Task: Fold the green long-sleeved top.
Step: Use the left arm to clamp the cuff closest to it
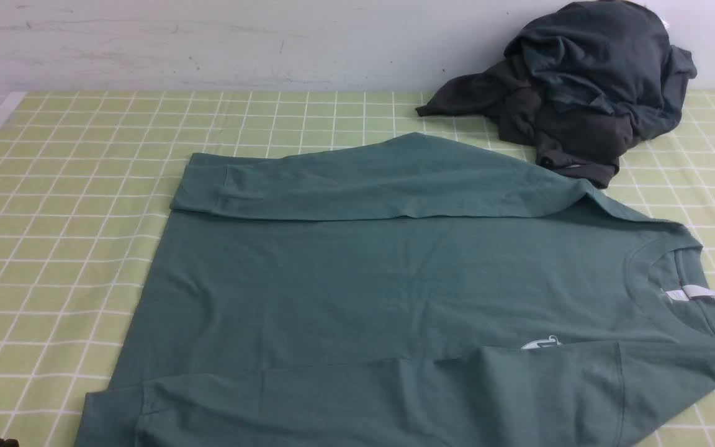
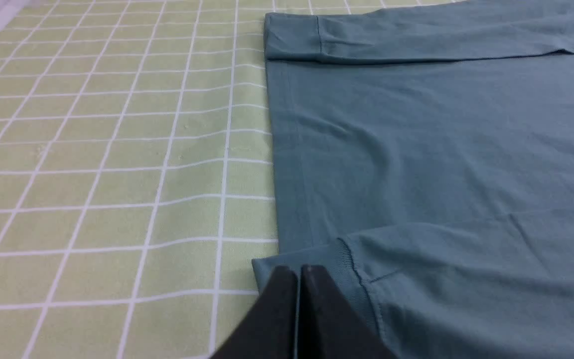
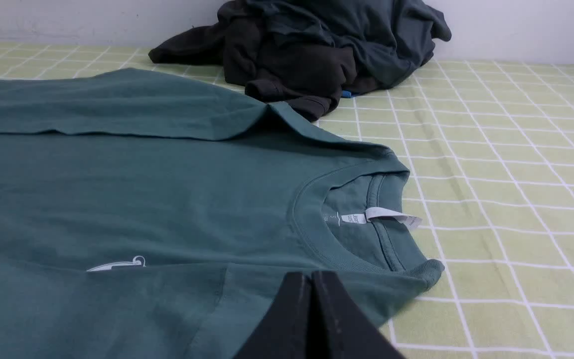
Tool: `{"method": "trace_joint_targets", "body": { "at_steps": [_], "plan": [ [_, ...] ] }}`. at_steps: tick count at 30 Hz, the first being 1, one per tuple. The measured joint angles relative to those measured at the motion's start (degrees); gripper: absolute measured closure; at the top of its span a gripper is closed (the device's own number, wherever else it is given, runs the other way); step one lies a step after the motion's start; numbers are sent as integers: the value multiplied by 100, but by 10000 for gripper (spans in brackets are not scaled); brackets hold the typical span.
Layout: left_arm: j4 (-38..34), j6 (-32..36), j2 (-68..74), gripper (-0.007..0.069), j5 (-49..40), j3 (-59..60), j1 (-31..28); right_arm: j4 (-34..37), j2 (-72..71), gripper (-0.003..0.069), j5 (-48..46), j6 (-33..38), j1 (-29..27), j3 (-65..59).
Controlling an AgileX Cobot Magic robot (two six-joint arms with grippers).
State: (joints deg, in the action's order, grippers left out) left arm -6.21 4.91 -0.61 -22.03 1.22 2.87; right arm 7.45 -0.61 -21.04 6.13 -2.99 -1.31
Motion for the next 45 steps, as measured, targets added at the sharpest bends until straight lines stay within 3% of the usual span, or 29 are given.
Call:
{"method": "trace_joint_targets", "body": {
  "at_steps": [37,42,45],
  "plan": [
    [71,259,0,627,183,17,0,0,0,673,0,0,0,0],
    [71,259,0,627,574,56,0,0,0,673,235,0,0,-12],
    [71,259,0,627,1524,56,0,0,0,673,1012,0,0,-25]
  ]
}}
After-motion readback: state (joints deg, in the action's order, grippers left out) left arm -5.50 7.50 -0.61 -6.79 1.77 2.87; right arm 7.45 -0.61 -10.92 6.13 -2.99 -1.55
